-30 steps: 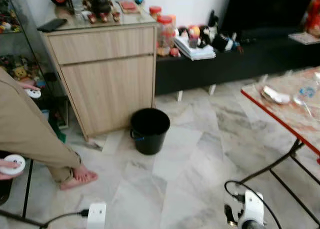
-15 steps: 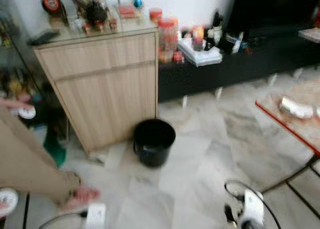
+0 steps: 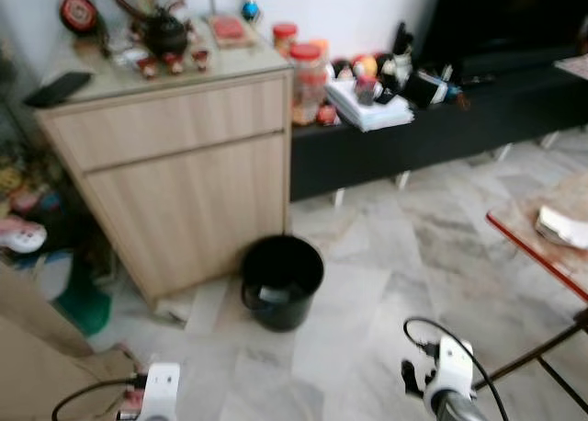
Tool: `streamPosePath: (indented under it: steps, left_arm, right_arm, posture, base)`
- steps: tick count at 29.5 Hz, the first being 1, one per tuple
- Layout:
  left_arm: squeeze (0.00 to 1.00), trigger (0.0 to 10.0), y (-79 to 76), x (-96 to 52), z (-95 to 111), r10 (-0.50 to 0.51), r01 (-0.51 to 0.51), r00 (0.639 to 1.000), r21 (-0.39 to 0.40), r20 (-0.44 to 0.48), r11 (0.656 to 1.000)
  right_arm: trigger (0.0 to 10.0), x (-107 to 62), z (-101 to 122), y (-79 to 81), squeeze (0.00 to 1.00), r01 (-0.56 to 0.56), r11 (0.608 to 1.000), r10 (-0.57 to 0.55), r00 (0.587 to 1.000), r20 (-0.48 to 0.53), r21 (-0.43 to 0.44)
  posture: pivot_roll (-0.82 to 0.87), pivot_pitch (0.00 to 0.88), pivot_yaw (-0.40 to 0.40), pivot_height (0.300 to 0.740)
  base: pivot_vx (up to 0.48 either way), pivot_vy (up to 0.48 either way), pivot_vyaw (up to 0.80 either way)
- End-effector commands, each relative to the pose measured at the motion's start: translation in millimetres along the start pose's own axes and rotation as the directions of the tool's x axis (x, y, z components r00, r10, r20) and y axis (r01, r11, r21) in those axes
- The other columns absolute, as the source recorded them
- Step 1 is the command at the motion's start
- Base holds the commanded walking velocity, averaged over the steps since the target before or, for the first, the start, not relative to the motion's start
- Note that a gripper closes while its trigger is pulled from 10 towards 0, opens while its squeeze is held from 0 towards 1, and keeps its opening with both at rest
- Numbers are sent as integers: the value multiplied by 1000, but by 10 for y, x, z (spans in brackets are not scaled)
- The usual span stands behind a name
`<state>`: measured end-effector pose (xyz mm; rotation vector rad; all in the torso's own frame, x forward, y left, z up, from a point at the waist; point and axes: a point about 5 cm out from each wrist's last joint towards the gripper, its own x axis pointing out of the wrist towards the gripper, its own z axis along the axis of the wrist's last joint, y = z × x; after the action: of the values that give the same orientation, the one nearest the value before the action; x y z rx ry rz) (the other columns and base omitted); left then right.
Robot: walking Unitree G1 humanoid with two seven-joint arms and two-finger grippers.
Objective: Picking trash to rubbish bin
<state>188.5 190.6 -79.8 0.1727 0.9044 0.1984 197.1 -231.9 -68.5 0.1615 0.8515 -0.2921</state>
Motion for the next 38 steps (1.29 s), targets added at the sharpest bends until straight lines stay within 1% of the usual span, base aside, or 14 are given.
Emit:
streamPosePath:
  steps: [1,11,19,23,25,26,38]
  left_arm:
    - [0,10000,94,11,-18,18,-18,1000,18,-12,1000]
    - [0,10000,58,2,-41,8,-8,1000,29,-15,1000]
    - [0,10000,47,-5,-63,6,-5,1000,26,-20,1000]
    - [0,10000,44,-6,-65,8,-7,1000,24,-21,1000]
    - [0,10000,45,-7,-69,8,-8,1000,23,-21,1000]
    - [0,10000,43,-9,-76,10,-9,1000,22,-23,1000]
    - [0,10000,38,-21,-121,12,-11,999,17,-32,1000]
  right_arm:
    - [10000,15,49,80,0,-12,1000,12,1000,11,15]
    - [10000,13,49,54,0,5,999,-6,1000,15,38]
    - [10000,12,48,64,0,-4,999,3,1000,18,52]
    - [10000,15,61,75,0,-8,997,6,1000,25,77]
    - [10000,16,67,77,0,-11,997,9,1000,27,75]
    - [10000,16,70,76,0,-12,998,10,1000,29,61]
    - [10000,14,65,68,0,-10,998,9,1000,27,60]
  posture:
    - [1,0,-35,740]
    - [-4,0,-34,740]
    - [-3,0,-38,740]
    - [-2,3,-39,740]
    - [-4,10,-40,740]
    - [-2,14,-44,740]
    - [-2,18,-48,740]
  base:
    - [281,0,0]
    - [327,0,0]
    - [365,0,0]
    - [336,0,-200]
    - [277,0,-800]
    - [390,0,0]
    - [293,0,0]
